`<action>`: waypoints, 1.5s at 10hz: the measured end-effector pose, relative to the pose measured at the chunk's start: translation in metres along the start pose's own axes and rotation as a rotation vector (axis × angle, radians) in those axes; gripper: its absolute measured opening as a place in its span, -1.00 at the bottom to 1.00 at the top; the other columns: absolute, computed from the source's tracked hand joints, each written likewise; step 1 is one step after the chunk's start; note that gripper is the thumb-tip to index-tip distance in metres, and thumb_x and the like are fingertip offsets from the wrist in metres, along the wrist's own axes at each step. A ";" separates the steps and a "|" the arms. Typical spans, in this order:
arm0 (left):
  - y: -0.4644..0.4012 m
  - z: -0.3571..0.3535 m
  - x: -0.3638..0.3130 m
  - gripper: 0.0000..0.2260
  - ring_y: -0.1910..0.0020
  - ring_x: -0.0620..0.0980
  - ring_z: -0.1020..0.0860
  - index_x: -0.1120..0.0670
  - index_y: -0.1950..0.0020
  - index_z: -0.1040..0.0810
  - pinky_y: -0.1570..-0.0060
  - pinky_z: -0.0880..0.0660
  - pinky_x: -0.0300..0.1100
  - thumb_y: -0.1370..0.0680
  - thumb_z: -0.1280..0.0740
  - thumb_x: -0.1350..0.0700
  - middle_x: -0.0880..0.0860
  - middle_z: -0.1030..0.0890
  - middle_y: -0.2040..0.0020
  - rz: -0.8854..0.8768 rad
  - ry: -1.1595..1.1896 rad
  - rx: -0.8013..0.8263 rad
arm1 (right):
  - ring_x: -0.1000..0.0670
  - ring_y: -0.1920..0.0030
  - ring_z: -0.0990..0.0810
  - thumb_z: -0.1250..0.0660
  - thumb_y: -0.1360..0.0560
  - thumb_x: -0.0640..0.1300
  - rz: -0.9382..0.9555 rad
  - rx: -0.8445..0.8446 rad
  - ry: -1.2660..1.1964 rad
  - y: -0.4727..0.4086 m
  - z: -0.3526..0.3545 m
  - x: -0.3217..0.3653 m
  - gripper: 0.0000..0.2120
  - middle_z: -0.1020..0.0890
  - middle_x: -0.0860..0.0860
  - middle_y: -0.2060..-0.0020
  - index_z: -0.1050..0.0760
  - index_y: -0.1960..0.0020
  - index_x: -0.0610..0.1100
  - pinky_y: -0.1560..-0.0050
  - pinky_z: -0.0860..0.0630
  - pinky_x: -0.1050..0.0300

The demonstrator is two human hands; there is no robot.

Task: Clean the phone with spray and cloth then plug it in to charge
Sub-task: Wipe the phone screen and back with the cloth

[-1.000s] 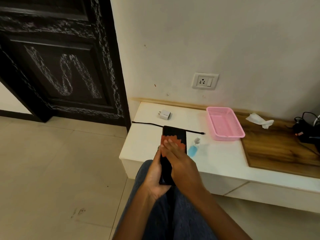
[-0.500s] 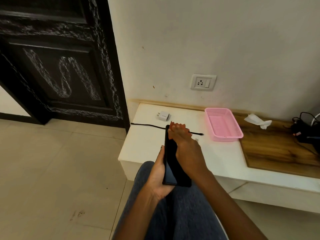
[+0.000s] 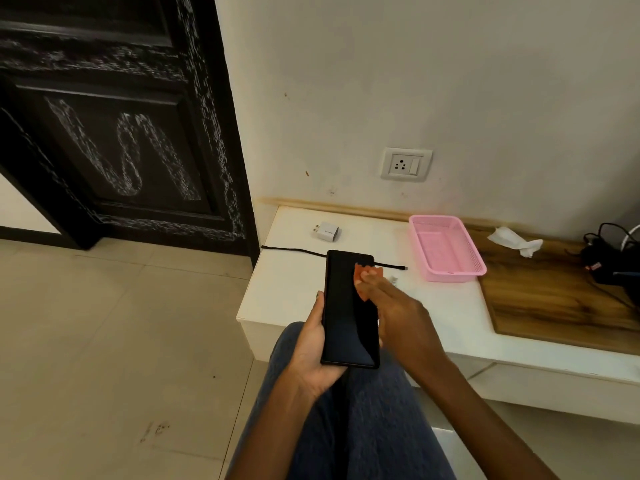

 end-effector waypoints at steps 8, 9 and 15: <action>-0.005 0.006 -0.005 -0.51 -0.06 0.14 -0.64 0.14 -0.17 -0.63 -0.02 -0.58 0.02 -0.56 -0.15 -0.20 0.21 -0.63 -0.15 -0.019 -0.025 -0.045 | -0.10 -0.37 -0.36 -0.31 -0.35 -0.55 -0.006 0.028 -0.045 0.004 -0.009 -0.003 -0.39 -0.41 -0.10 -0.36 -0.41 -0.34 -0.18 -0.27 -0.45 -0.05; -0.008 0.006 -0.001 -0.53 -0.01 0.14 -0.66 0.12 -0.10 -0.67 0.07 -0.61 -0.01 -0.55 -0.17 -0.21 0.21 -0.65 -0.10 -0.012 -0.028 -0.052 | 0.03 -0.46 -0.19 -0.17 -0.50 -0.43 -0.092 -0.021 0.010 -0.020 -0.012 -0.007 -0.48 -0.28 -0.02 -0.45 -0.33 -0.40 -0.10 -0.38 -0.26 0.11; -0.007 0.015 -0.004 -0.48 -0.10 0.14 -0.62 0.13 -0.21 -0.61 -0.10 -0.53 0.05 -0.59 -0.09 -0.22 0.22 -0.62 -0.17 -0.032 -0.009 -0.108 | -0.11 -0.32 -0.44 -0.35 -0.33 -0.52 0.005 0.062 0.024 0.002 -0.021 -0.003 -0.46 -0.47 -0.11 -0.31 -0.49 -0.26 -0.20 -0.22 -0.45 0.04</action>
Point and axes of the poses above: each hand's wrist, its own y-axis away from the middle knuckle, its own z-axis out of the back of the hand, x = y × z, the point moved 1 cm from there along -y, towards the middle knuckle
